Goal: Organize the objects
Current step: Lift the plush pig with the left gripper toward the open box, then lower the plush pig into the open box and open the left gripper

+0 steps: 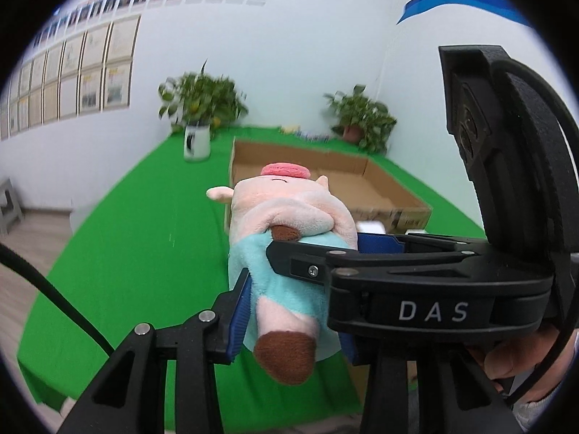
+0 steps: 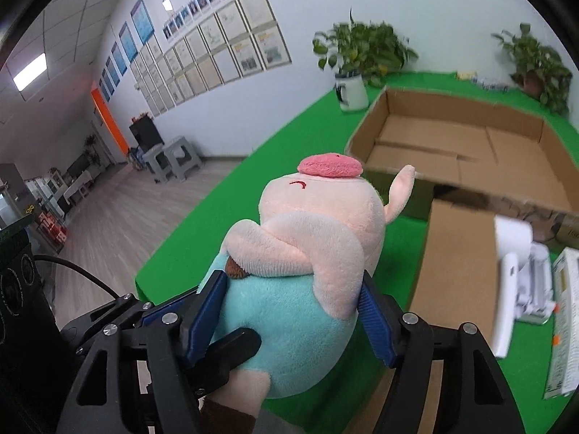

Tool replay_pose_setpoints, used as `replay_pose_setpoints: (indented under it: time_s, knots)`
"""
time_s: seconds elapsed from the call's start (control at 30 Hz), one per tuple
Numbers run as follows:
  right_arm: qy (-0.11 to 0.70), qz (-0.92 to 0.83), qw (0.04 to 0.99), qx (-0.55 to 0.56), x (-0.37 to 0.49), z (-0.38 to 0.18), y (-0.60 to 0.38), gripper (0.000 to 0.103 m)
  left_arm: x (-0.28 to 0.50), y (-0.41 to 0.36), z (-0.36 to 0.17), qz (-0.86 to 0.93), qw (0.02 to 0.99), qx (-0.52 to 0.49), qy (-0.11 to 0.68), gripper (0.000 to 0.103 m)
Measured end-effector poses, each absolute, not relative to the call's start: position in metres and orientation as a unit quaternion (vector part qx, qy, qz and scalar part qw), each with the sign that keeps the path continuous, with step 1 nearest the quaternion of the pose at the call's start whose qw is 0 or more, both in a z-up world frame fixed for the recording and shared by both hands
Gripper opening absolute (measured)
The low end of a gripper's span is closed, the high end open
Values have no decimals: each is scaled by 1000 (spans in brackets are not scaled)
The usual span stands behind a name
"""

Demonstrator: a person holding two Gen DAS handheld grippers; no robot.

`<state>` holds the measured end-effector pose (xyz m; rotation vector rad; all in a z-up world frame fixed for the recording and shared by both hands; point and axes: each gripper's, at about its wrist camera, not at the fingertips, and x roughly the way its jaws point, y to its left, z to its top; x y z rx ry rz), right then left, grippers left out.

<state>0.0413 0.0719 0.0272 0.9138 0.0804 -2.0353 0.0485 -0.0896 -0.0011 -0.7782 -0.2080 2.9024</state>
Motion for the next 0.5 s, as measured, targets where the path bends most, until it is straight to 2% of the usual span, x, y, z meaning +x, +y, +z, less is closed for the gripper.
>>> replay_pose_setpoints:
  time_s: [0.5]
  knots:
    - [15, -875, 403, 267, 24, 122, 123, 66, 6, -56, 57, 978, 102, -180, -37, 40]
